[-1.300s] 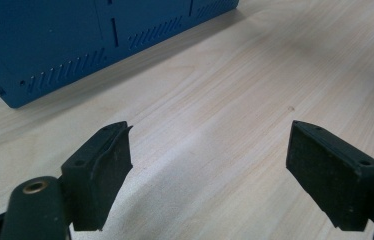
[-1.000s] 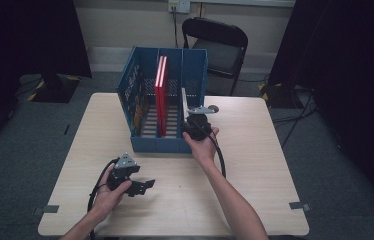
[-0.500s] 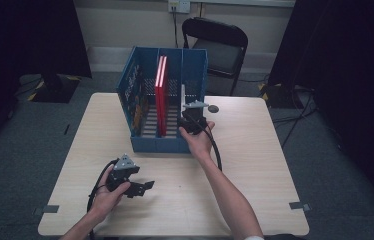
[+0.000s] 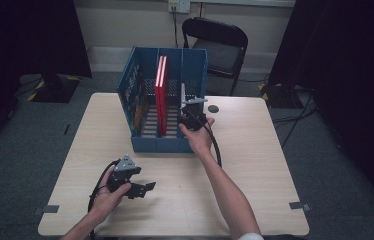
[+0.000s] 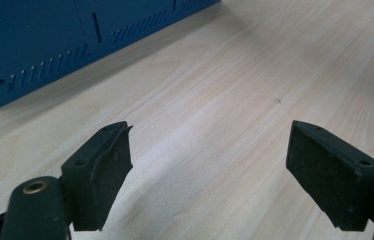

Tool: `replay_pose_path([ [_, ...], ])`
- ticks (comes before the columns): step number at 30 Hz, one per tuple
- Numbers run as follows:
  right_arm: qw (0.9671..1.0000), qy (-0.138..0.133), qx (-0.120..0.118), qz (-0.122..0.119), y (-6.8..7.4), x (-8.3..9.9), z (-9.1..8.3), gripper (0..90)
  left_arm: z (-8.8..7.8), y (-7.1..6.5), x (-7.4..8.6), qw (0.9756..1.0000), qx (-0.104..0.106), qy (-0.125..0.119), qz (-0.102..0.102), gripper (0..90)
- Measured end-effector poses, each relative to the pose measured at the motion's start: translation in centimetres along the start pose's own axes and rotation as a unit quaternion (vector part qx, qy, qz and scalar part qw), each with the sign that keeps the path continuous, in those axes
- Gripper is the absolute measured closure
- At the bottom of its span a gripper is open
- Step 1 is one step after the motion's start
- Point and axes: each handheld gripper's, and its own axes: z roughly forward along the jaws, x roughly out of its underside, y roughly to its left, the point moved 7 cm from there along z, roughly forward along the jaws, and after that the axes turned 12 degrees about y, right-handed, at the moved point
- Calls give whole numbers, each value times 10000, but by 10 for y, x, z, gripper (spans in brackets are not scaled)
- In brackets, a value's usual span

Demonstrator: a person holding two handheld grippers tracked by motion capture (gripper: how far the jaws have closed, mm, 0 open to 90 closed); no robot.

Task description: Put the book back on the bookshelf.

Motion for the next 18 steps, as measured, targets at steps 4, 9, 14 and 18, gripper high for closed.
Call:
replay_pose_path([
  [4,10000,7,-25,-28,1,0,0,623,0,1,0,10000,-14,30,21,180],
  [9,9999,-10,-99,-28,2,3,-2,555,-1,1,0,10000,-34,-16,4,180],
  [14,9998,-97,-178,-17,1,6,-9,497,-3,4,1,10000,-80,-19,-23,180],
  [18,9992,-162,-361,-74,3,8,-17,426,-5,7,1,9999,-131,-61,-45,175],
])
